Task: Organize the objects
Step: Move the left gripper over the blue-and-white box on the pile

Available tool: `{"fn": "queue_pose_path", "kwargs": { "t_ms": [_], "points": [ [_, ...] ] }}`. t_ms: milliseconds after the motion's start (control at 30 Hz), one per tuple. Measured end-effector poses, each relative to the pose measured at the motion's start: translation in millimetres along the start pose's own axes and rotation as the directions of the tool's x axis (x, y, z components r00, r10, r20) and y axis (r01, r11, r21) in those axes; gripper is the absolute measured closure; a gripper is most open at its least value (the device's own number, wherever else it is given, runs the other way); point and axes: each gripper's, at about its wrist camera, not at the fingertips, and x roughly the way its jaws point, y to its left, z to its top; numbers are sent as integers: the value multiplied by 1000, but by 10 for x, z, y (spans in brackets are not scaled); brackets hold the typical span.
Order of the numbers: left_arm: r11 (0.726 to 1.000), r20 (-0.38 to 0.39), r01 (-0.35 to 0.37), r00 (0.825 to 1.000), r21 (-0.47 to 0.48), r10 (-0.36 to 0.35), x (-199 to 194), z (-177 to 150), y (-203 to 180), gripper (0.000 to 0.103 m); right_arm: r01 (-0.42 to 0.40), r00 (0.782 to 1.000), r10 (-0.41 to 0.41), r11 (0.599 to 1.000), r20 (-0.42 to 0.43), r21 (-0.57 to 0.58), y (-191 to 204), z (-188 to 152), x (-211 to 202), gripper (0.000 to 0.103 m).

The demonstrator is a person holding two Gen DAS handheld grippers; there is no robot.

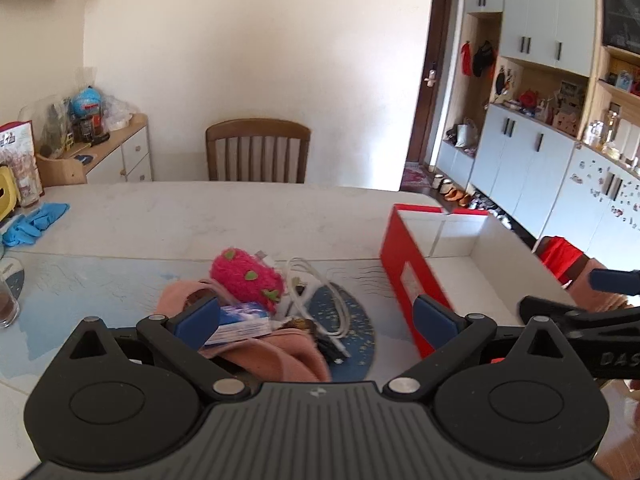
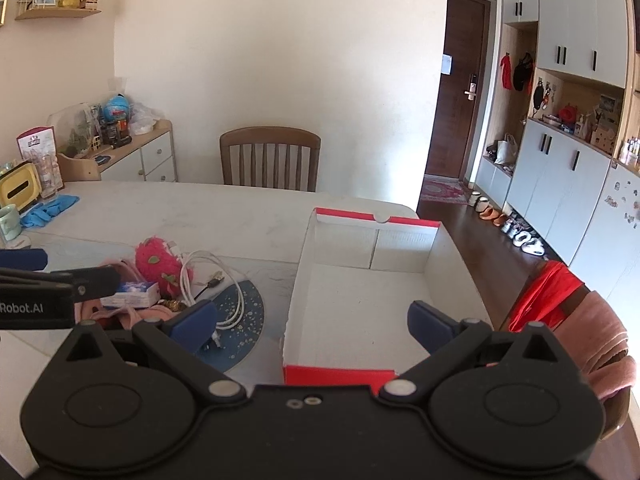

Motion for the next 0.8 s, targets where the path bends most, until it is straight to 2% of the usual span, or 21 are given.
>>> {"fn": "queue_pose_path", "kwargs": {
  "t_ms": [133, 467, 600, 733, 800],
  "points": [
    [1000, -28, -21, 999, -4, 21, 140, 23, 179, 0, 39, 999, -39, 999, -6, -6, 15, 56, 81, 2],
    [999, -120, 6, 993, 42, -1, 474, -125, 296, 1, 179, 982, -177, 984, -71, 22, -326, 81, 276, 2],
    [997, -152, -41, 987, 60, 50, 718, -100, 349, 1, 207, 974, -203, 978, -101, 36, -545, 79, 380, 2],
    [995, -228, -97, 968, 24, 100, 1061, -86, 417, 1, 211, 972, -207, 977, -113, 32, -713, 84, 509, 2],
    [991, -242, -135, 961, 24, 137, 1180, -97, 412, 1, 207, 972, -201, 978, -122, 33, -793, 93, 580, 2]
  ]
}}
